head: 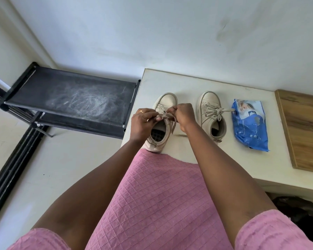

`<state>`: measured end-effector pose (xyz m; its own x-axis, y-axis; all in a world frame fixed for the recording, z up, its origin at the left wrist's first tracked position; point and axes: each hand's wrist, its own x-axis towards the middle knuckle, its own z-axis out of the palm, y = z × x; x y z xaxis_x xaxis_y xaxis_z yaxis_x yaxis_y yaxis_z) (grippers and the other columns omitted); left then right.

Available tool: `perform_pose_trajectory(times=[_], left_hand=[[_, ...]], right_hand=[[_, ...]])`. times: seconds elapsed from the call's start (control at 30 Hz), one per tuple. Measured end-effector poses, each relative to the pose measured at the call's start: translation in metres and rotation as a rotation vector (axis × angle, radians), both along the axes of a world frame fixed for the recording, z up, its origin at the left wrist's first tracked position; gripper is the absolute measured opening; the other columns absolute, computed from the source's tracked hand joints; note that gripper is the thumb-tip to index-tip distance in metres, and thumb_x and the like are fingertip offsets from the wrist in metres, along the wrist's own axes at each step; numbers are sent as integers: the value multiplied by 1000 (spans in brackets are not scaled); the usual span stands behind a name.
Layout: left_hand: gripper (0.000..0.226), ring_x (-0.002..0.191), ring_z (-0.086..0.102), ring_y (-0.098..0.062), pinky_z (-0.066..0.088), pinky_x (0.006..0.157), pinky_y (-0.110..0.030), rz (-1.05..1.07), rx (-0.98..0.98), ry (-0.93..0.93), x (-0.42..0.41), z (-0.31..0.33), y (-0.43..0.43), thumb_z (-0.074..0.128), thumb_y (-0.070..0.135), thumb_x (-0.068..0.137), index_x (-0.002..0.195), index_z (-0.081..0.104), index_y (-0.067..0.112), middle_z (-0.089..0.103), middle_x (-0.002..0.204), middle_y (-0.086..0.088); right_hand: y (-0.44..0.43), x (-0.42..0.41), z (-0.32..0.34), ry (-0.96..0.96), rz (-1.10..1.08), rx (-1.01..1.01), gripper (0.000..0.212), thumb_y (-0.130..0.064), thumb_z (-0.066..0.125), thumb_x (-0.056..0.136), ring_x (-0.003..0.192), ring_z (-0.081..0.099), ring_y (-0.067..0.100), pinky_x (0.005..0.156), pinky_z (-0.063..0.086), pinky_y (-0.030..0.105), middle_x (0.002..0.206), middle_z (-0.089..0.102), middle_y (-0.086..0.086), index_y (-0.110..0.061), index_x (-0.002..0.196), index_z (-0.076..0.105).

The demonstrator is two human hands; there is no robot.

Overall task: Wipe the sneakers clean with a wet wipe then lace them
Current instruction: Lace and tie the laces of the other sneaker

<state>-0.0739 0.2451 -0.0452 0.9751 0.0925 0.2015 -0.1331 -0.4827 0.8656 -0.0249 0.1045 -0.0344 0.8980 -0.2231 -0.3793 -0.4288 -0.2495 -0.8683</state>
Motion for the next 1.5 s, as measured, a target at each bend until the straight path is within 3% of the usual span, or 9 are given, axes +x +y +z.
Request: perform_pose_trajectory(times=[0.1,0.33,0.53,0.7,0.83,1.0,1.13,1.3,1.5], left_hand=[[13,93,61,-19,47,83,-27,0,-6,-4,-5,0,-2,70,2,77,88,76,4,71,91,-6],[15,90,59,-18,40,79,-4,14,10,-56,-12,-2,-4,68,0,76,89,75,2,72,90,-10],[16,89,62,-13,47,83,-22,-160,48,-41,-9,3,7,71,1,74,88,76,7,72,91,-7],[30,90,56,7,41,81,-7,-157,-97,100,0,9,31,60,6,79,106,70,16,65,108,3],[25,104,60,-7,35,83,0,-230,79,240,18,9,23,69,17,83,108,71,11,68,114,-4],[17,66,54,-2,36,61,-4,-209,164,241,28,16,21,70,17,83,94,74,5,72,87,-9],[22,80,57,-14,40,73,-23,-274,281,298,35,20,24,62,24,90,92,72,5,69,88,-6],[35,64,51,-12,40,65,-27,-232,-132,463,35,25,22,63,28,84,86,69,-7,63,68,-6],[21,73,68,-10,50,69,-13,-192,-653,489,28,30,2,54,17,94,79,64,4,73,73,2]], right_hand=[[4,-3,1,-131,142,-281,29,14,48,75,72,65,16,67,54,24,76,69,6,0,78,73],[16,-2,3,-152,98,-312,29,12,45,73,51,50,0,43,32,-1,72,67,9,-1,71,71],[11,-1,-1,-96,99,-219,22,4,54,79,79,61,15,73,49,23,86,72,8,-7,80,73],[-9,-17,-12,-90,-15,69,20,-21,72,80,95,65,22,86,53,45,93,63,-6,-22,97,62],[-10,-31,-19,-98,82,-17,16,-13,73,78,95,65,21,91,51,44,98,69,5,-20,91,67],[-10,-32,-7,-99,135,-182,13,-13,74,79,87,64,20,85,51,33,90,70,7,-8,90,70],[-17,-33,7,-42,210,-96,17,-11,58,91,56,59,15,60,50,28,72,65,5,-18,76,56],[-31,-41,20,127,272,219,19,-13,60,90,48,40,10,49,34,21,59,51,4,-4,73,62],[-26,-39,17,2,75,775,15,1,52,89,75,65,8,70,46,21,73,71,-3,-6,88,66]])
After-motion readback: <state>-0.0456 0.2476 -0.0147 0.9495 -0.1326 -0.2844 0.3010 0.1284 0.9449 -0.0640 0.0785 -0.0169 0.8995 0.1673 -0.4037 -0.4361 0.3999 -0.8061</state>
